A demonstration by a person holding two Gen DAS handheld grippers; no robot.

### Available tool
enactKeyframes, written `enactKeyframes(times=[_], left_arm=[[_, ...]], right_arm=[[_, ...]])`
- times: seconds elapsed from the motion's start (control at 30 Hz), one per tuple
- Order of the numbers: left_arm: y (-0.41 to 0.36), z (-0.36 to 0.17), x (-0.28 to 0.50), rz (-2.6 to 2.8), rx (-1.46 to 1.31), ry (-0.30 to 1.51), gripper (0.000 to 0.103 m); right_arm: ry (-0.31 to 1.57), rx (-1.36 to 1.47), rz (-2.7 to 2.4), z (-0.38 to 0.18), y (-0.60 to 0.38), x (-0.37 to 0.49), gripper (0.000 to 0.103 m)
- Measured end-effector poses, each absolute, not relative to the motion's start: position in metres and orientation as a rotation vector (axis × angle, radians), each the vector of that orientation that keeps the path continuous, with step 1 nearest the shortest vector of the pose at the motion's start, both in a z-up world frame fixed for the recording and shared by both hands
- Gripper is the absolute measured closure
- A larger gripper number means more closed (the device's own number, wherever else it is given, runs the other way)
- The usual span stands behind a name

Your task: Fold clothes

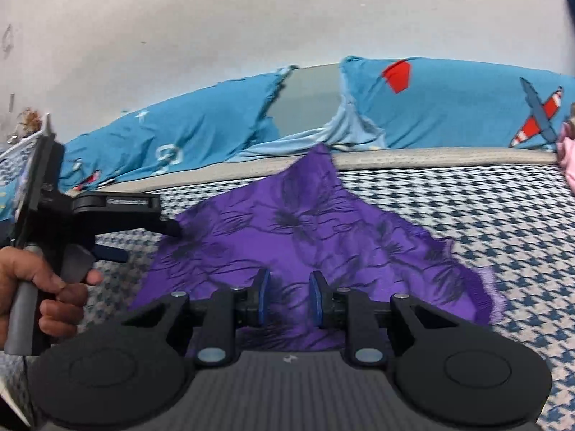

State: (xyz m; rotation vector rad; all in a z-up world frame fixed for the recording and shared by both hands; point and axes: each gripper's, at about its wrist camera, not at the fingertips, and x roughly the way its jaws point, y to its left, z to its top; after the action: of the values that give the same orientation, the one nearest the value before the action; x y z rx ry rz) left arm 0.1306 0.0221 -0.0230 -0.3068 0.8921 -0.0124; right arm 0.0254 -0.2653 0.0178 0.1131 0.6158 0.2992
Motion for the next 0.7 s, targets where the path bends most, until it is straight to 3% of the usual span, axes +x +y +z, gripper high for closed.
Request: enactKeyframes(times=[0.7], left_arm=[[0.017,-0.043,0.101,-0.034,-0.187,0.972,0.000]], right_arm=[[0.710,-0.040,0.462,0.001,-0.194,-0.003,0.079]])
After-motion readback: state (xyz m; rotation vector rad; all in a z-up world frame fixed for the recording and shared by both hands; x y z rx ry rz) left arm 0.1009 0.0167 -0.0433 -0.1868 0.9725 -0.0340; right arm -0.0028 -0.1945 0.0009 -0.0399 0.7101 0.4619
